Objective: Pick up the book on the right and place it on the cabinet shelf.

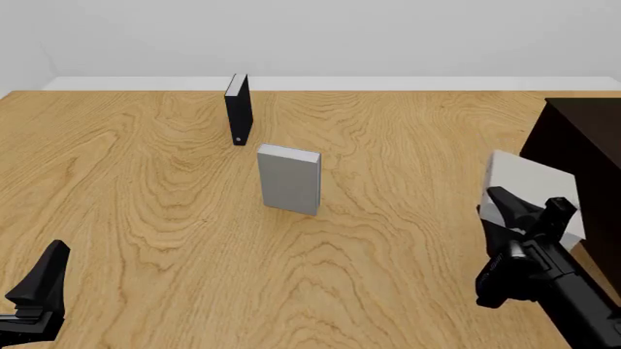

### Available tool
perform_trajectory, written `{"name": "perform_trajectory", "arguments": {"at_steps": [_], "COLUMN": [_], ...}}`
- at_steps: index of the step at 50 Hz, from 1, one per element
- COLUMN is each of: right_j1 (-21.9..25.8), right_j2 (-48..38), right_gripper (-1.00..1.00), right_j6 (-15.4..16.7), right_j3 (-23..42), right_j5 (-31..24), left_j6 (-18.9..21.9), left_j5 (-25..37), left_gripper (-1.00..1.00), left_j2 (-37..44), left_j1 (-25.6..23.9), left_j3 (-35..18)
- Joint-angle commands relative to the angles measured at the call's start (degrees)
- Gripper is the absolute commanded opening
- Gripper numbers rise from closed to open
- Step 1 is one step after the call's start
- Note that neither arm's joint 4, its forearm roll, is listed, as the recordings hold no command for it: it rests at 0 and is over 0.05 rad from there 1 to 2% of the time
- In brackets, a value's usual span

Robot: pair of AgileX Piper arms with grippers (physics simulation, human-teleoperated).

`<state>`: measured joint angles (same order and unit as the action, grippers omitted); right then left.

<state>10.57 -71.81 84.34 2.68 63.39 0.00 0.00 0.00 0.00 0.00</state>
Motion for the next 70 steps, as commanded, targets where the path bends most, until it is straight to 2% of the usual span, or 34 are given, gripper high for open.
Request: {"name": "perform_trajectory", "arguments": {"at_steps": [1,8,27,37,70], "right_j1": [-1.62,-3.18,-4.95,-6.95,-11.97], "right_j2": [-3.14,-5.86,-9.11,-11.53,-16.15], "right_gripper": [-1.0,-1.0,-1.0,-1.0,-1.0], "right_j6": [0.01,0.47,2.31,5.05,5.96], "right_j3": [0.12,-0.02,0.47,1.81,6.0], "right_j5": [4.04,6.33,6.5,6.5,6.5], "left_j6": [0.0,0.0,0.0,0.0,0.0], "left_j5": [0.0,0.0,0.0,0.0,0.0], "left_gripper": [1.0,1.0,1.0,1.0,1.0], "left_j2": [0.0,0.0,0.0,0.0,0.0], "left_j1": [0.0,0.0,0.0,0.0,0.0], "left_j3": [0.0,0.0,0.0,0.0,0.0]}}
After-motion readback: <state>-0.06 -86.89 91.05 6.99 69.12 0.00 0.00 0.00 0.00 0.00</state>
